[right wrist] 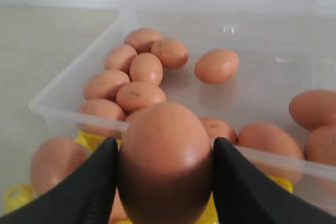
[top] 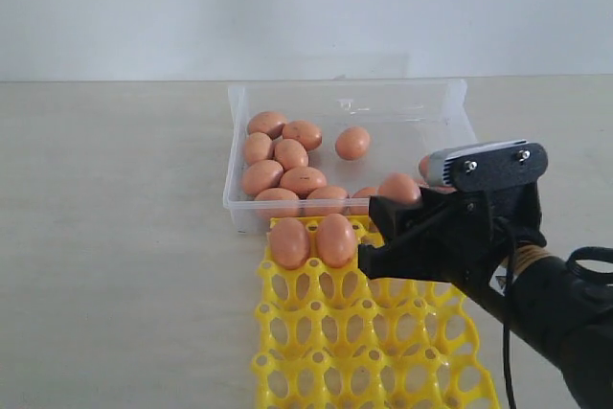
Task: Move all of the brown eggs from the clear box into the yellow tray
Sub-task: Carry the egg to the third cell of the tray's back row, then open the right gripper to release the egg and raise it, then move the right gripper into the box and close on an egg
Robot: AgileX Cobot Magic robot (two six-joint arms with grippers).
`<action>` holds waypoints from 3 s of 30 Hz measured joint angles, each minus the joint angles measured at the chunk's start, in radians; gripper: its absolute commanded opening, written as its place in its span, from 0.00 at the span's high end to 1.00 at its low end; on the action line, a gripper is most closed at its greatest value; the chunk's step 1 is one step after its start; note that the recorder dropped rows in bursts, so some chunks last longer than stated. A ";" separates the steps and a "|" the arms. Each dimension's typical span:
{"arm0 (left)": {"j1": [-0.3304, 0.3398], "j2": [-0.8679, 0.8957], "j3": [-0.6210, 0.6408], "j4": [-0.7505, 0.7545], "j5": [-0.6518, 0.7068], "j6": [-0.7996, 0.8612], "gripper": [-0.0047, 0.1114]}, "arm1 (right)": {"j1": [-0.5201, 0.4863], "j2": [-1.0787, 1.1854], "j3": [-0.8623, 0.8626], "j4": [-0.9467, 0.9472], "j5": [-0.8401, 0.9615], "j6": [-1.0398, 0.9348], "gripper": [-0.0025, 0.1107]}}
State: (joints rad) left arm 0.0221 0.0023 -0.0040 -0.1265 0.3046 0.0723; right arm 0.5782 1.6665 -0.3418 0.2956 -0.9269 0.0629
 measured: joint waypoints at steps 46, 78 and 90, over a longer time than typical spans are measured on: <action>0.000 0.000 0.000 0.000 0.000 0.000 0.92 | 0.000 0.170 -0.077 -0.017 0.004 -0.089 0.54; 0.000 0.000 0.000 0.000 0.000 0.000 0.92 | -0.442 0.123 -1.154 0.266 1.520 -0.609 0.97; 0.000 0.000 0.000 0.000 0.000 0.000 0.92 | -0.195 0.491 -1.361 -0.160 1.681 -1.064 0.35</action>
State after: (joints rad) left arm 0.0221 0.0023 -0.0040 -0.1265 0.3046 0.0723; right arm 0.3833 2.1573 -1.7027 0.1356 0.7545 -1.0011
